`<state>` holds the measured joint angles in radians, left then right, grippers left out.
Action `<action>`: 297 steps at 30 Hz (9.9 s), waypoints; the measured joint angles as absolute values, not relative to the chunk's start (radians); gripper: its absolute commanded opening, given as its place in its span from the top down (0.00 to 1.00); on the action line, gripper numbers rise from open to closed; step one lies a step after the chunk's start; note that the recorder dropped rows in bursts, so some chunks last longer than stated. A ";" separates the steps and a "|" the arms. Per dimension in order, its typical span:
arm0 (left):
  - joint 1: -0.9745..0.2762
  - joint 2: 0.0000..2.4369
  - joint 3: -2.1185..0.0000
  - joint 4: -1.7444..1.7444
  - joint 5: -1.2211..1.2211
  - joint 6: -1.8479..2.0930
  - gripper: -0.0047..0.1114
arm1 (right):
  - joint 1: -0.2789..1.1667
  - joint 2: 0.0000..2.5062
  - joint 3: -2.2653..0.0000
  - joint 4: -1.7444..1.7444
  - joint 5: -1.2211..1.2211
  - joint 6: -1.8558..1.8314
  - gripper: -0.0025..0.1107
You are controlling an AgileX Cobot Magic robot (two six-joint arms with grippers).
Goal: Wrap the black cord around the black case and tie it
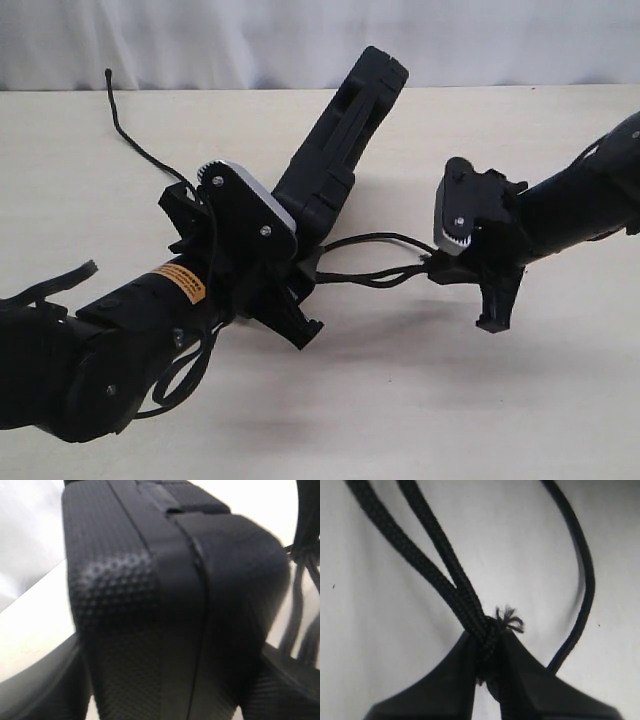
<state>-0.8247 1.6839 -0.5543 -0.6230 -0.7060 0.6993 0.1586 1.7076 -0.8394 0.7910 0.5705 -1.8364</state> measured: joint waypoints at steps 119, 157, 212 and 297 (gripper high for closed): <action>-0.268 1.741 -1.241 -1.137 0.631 0.600 0.47 | 0.442 1.541 -0.731 1.069 0.012 -1.135 0.94; -0.303 1.785 -1.273 -1.206 0.671 0.653 0.96 | 0.237 1.305 -0.648 0.999 0.199 -1.007 0.40; -0.432 1.824 -1.275 -0.988 0.768 0.703 0.96 | 0.340 1.542 -0.726 1.078 0.370 -1.501 0.94; -0.377 1.809 -1.275 -0.899 0.732 0.722 0.43 | 0.190 1.691 -0.989 0.886 0.774 -1.687 0.94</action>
<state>-0.3770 1.8093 -1.2747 -0.8988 0.7320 0.7216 0.1895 1.6909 -0.9887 0.8860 0.7744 -1.6868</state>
